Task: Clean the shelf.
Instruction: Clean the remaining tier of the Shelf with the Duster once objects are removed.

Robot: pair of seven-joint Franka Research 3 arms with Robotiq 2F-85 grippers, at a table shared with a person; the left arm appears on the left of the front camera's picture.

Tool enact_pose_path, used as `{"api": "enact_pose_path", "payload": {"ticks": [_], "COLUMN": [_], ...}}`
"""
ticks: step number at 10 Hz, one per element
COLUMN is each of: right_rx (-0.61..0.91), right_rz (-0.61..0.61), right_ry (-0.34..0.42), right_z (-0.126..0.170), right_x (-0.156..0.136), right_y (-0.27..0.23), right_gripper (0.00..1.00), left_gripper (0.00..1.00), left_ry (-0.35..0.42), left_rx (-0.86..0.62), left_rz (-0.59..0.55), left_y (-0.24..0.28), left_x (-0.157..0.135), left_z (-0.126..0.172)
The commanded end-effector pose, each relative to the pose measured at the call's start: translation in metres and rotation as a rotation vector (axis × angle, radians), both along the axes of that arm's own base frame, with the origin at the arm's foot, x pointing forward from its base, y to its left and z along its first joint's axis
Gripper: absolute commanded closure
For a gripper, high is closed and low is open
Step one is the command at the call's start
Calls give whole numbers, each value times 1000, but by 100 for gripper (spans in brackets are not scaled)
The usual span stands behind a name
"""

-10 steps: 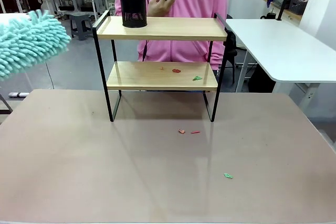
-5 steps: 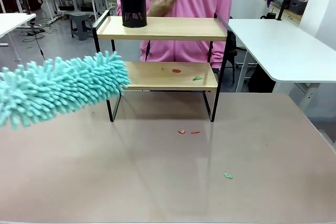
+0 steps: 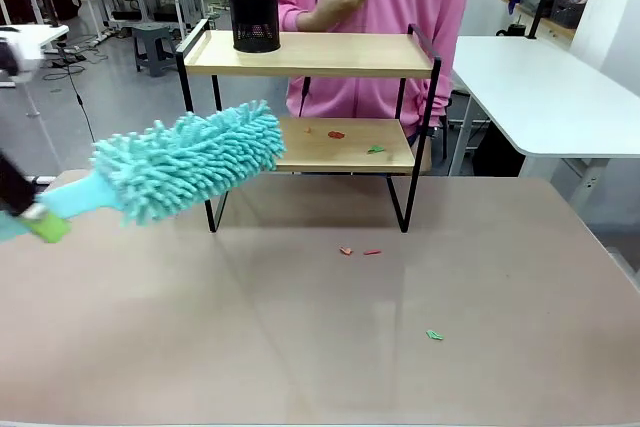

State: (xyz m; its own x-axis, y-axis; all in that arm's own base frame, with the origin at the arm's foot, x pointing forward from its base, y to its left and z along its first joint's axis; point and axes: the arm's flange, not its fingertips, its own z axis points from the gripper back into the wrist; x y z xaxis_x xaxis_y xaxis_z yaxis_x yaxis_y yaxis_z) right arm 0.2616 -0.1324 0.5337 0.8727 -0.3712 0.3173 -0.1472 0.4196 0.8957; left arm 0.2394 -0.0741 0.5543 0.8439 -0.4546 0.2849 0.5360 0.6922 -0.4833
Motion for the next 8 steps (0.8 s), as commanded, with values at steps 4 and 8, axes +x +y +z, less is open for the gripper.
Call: {"api": "enact_pose_path", "payload": {"ticks": [4, 8], "right_rx": [12, 12], "right_rz": [4, 4], "right_ry": [-36, -36], "right_z": [1, 1], "right_x": [3, 3], "right_y": [1, 1], "right_gripper": [0, 0], "left_gripper": [88, 88], "left_ry": [-47, -48], "left_rx": [25, 28], "left_rz": [123, 147], "left_y": [-34, -40], "left_x": [24, 32], "left_z": [-15, -18]}}
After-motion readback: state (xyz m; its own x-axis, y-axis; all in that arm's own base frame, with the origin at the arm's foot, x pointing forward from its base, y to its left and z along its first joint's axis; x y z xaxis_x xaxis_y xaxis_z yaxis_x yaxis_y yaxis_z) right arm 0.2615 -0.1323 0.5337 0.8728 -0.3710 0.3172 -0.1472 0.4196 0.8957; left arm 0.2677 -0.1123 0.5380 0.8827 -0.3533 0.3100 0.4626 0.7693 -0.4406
